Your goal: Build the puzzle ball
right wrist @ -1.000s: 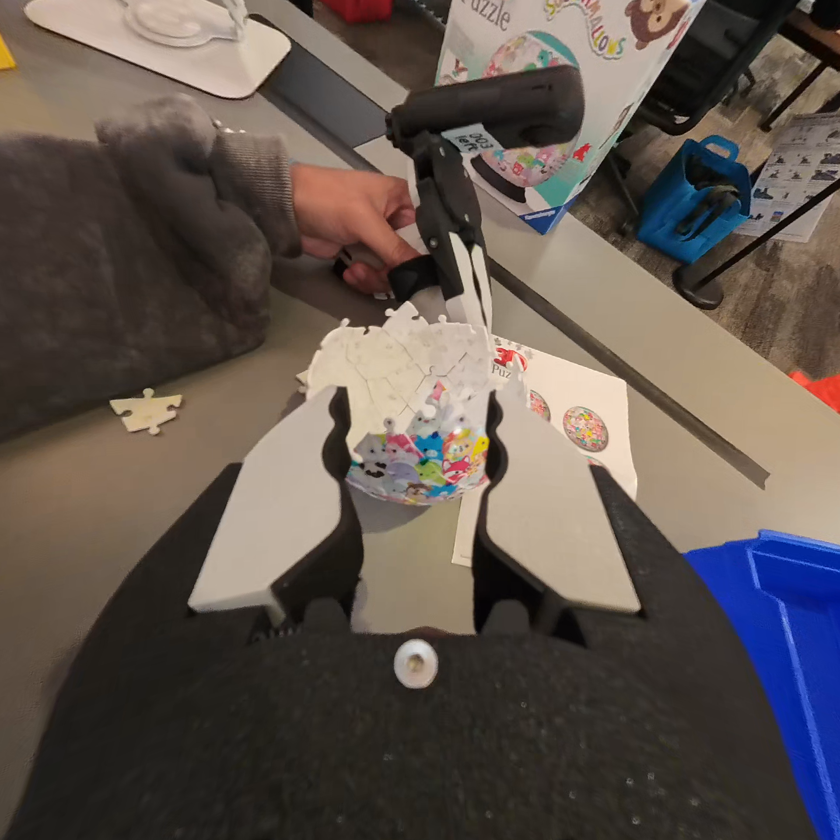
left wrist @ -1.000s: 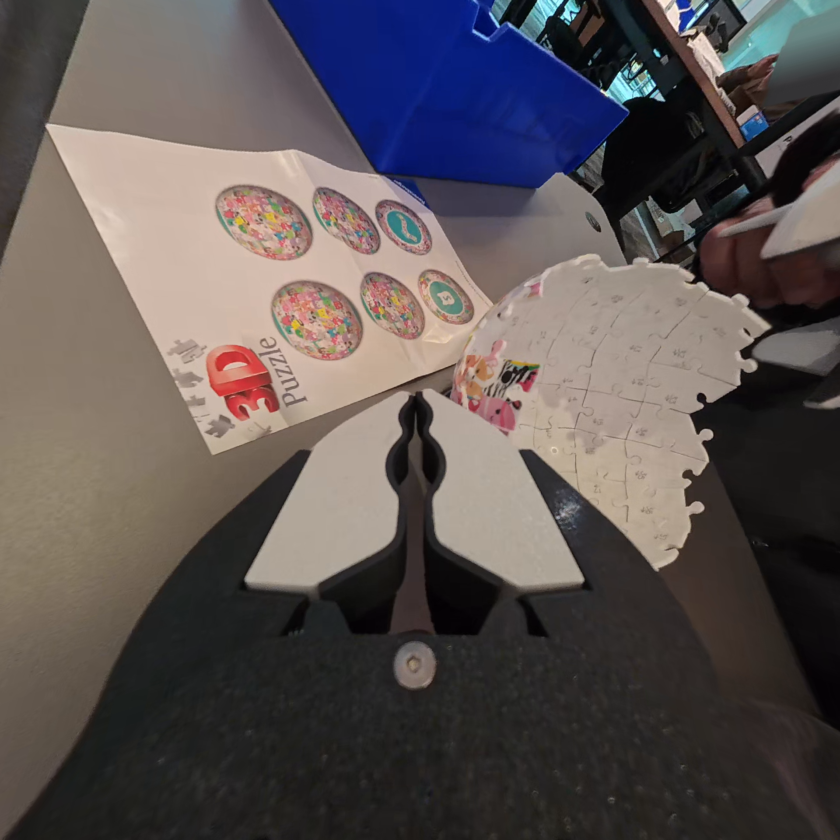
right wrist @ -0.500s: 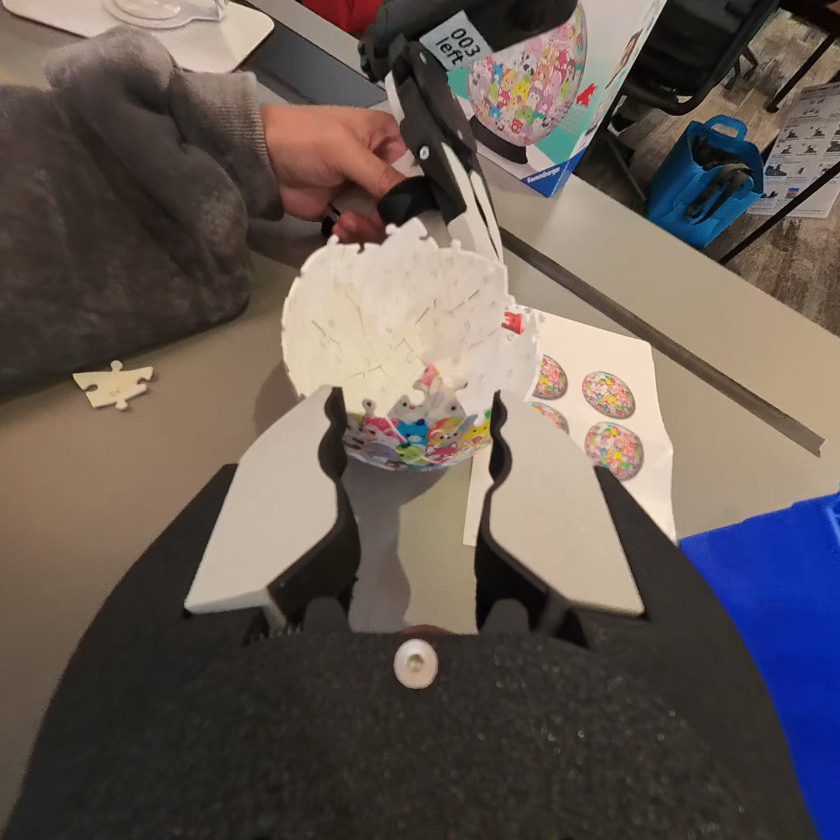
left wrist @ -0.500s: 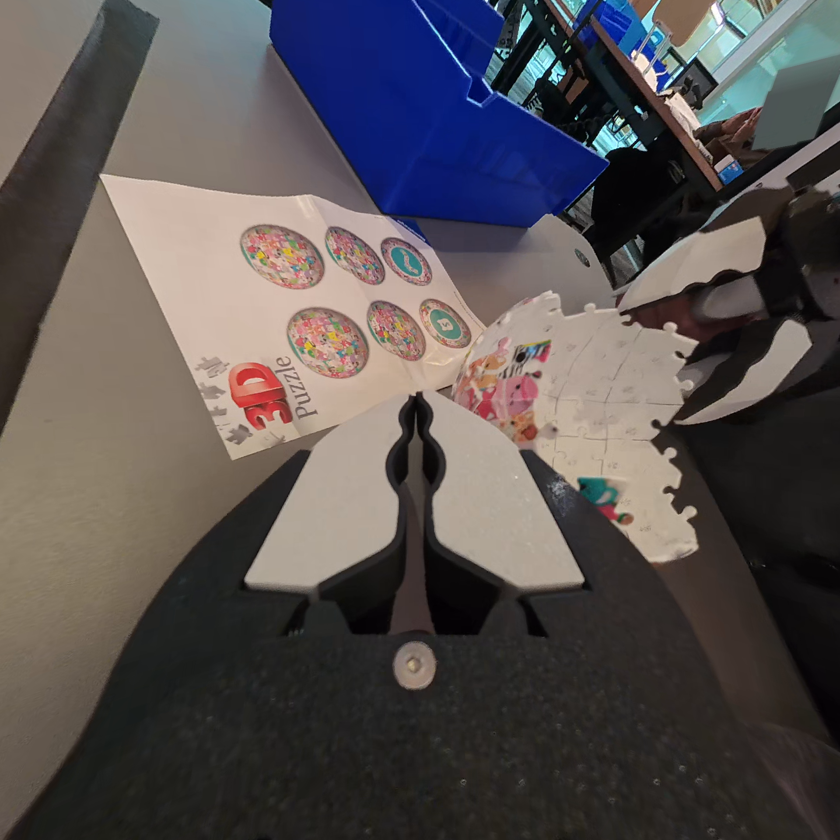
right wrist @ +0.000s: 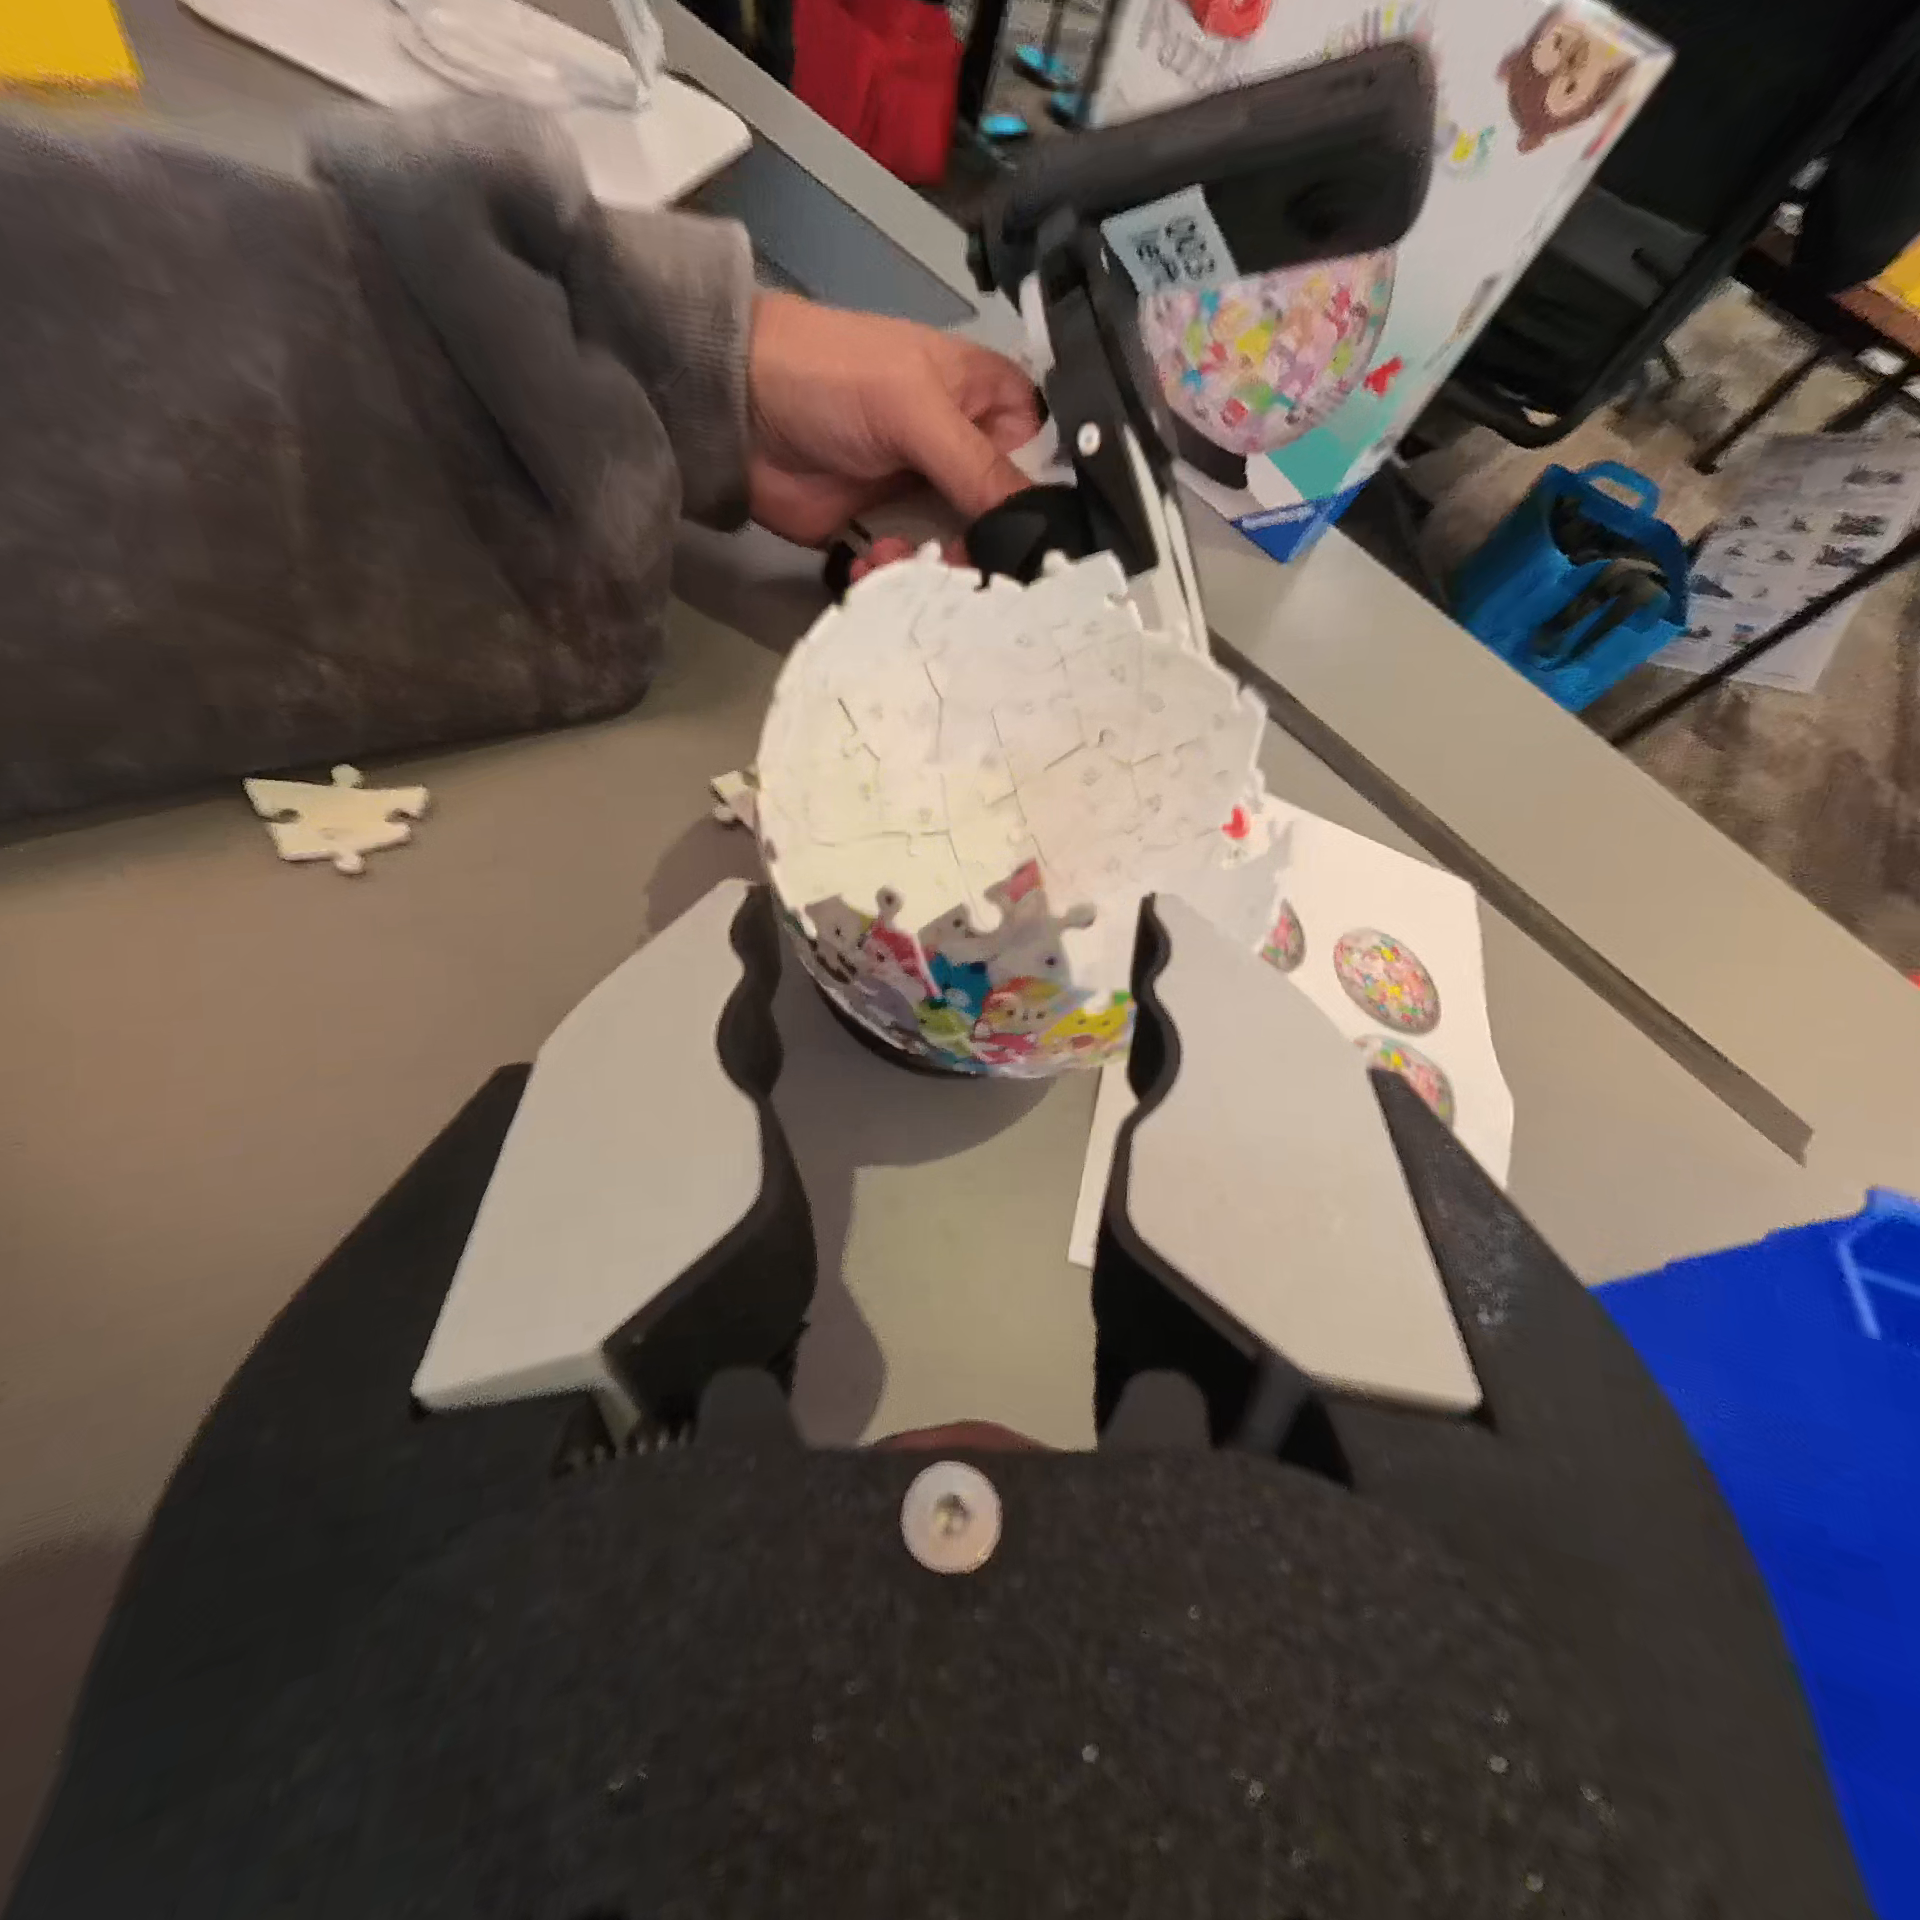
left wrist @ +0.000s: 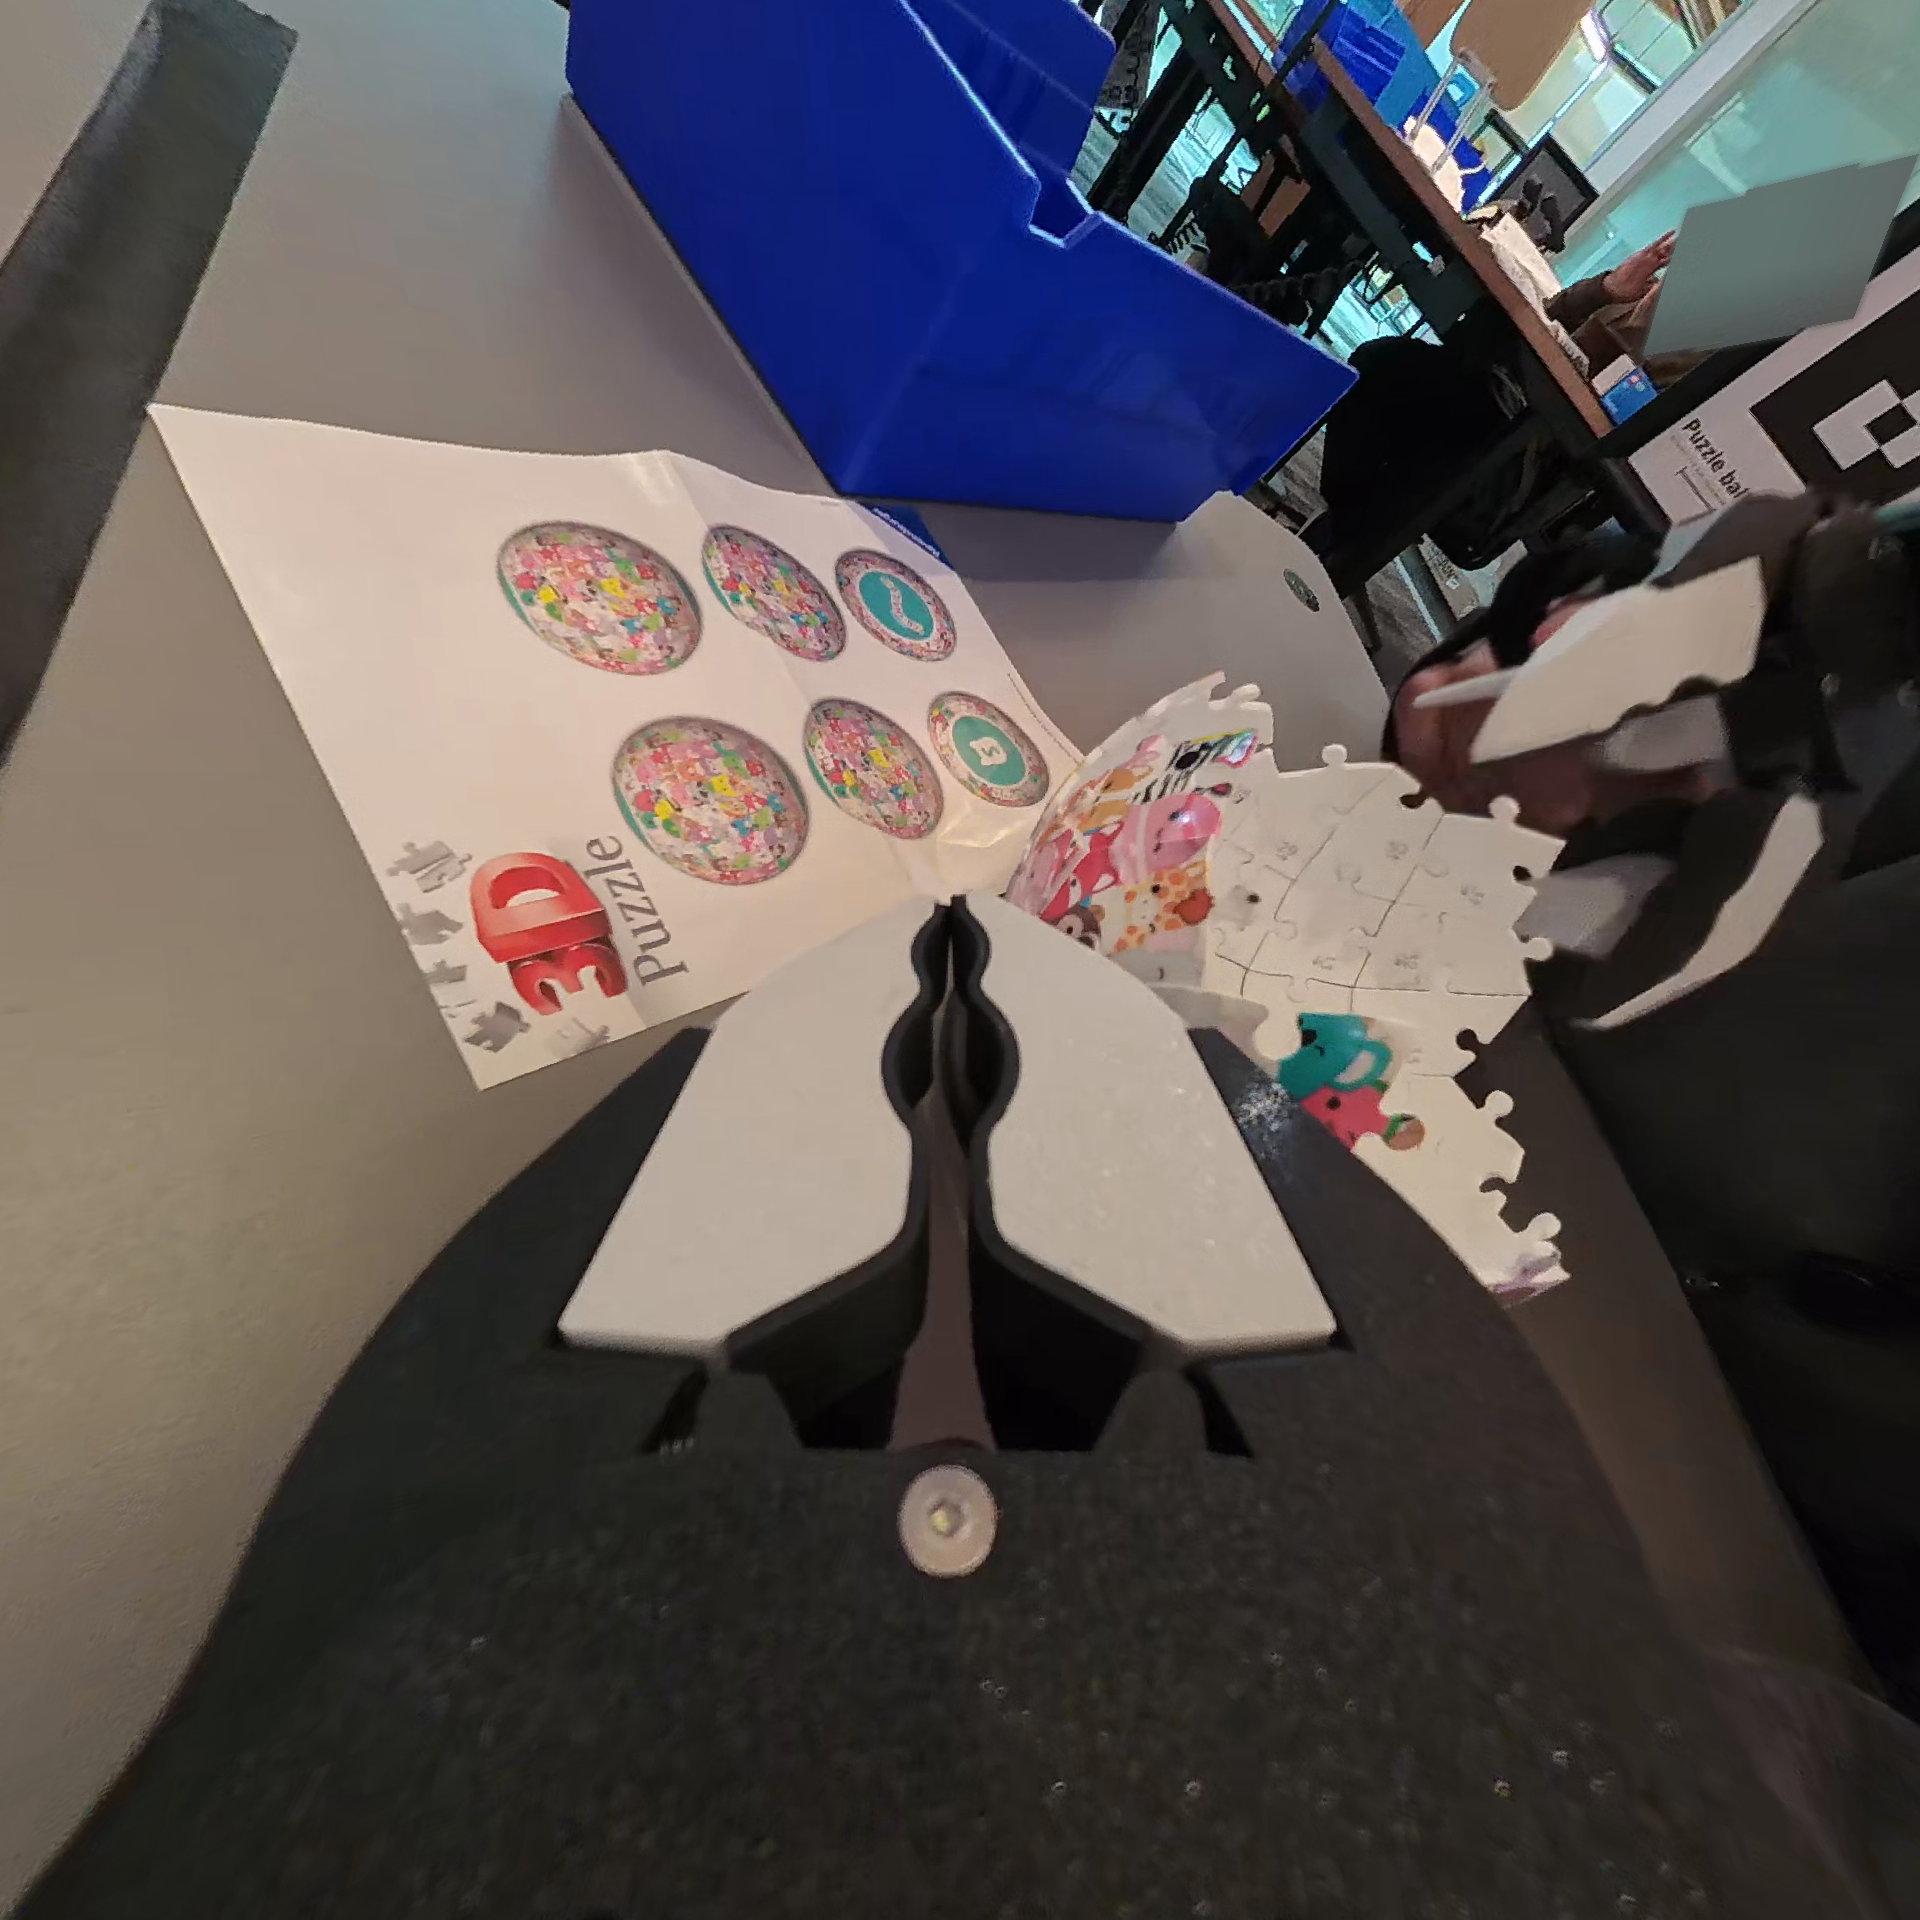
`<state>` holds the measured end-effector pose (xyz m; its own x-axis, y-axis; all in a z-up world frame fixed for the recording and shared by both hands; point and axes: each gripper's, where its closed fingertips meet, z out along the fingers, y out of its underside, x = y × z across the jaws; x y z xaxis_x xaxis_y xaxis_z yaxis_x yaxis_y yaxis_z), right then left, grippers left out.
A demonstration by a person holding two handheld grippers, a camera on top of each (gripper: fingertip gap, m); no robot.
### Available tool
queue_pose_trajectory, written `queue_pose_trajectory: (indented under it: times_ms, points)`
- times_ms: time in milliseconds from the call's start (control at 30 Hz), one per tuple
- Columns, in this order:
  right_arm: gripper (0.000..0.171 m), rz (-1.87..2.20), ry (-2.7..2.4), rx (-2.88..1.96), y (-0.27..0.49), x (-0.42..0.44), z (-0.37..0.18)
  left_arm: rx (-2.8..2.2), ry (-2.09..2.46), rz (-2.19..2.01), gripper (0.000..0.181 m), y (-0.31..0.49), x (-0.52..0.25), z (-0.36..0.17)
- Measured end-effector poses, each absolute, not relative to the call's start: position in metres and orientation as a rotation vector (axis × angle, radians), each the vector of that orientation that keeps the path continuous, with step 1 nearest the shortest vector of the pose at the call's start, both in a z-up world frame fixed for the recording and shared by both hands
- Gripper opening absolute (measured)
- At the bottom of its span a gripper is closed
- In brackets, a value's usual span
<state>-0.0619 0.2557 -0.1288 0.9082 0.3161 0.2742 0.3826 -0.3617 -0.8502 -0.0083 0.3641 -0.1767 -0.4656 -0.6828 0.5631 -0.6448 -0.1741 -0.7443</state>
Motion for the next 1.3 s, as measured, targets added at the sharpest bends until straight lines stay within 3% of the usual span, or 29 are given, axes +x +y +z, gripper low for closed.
queue_pose_trajectory:
  times_ms: [167, 267, 367, 400, 500, 600, 700, 1300]
  points:
    - [0.053, -0.06, -0.615, -2.015, 0.263, -0.036, -0.089, -1.606, 2.0, -1.771, 0.0, 0.363, -0.008, -0.177]
    - [0.051, 0.021, -0.641, -2.2, 0.264, -0.028, -0.096, -1.619, 2.01, -1.765, 0.0, 0.361, -0.007, -0.179]
    - [0.023, 0.09, -0.59, -2.184, 0.258, -0.049, -0.102, -1.633, 2.024, -1.747, 0.0, 0.362, -0.006, -0.182]
    - [0.021, 0.032, -0.545, -2.108, 0.259, -0.052, -0.099, -1.634, 2.025, -1.75, 0.0, 0.362, -0.006, -0.182]
    - [0.034, -0.119, -0.405, -1.944, 0.258, -0.057, -0.094, -1.629, 2.023, -1.759, 0.0, 0.361, -0.006, -0.181]
    - [0.065, -0.171, -0.294, -2.035, 0.262, -0.055, -0.118, -1.626, 2.022, -1.767, 0.0, 0.36, -0.005, -0.18]
    - [0.077, -0.126, -0.187, -2.024, 0.268, -0.058, -0.122, -1.622, 2.016, -1.761, 0.0, 0.36, -0.005, -0.18]
    - [0.07, -0.205, -0.12, -2.032, 0.273, -0.05, -0.168, -1.613, 1.937, -1.765, 0.0, 0.374, -0.006, -0.17]
